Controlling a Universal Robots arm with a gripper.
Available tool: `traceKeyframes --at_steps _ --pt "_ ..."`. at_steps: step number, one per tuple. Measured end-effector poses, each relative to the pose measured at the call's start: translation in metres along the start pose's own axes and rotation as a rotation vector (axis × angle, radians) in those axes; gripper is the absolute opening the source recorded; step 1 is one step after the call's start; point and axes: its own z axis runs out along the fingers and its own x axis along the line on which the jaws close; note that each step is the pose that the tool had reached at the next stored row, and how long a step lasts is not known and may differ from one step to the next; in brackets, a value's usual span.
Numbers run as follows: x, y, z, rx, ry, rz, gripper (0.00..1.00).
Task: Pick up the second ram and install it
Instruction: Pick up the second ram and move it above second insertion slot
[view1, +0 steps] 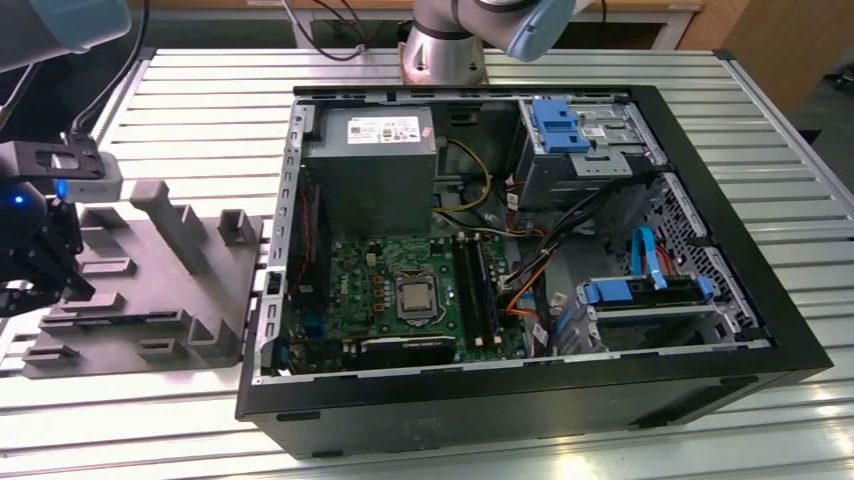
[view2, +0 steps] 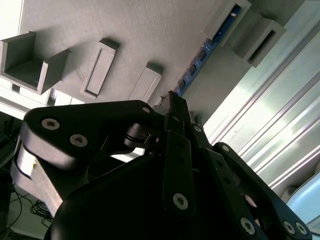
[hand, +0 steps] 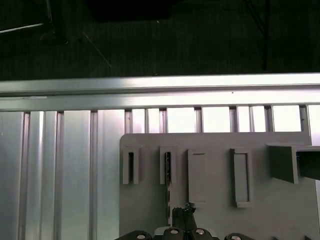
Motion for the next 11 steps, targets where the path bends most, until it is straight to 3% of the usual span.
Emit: traceKeyframes --at_steps 11 --pt "0.0002 -0.0012 0.0078 0.0000 0.0000 0.000 0.11"
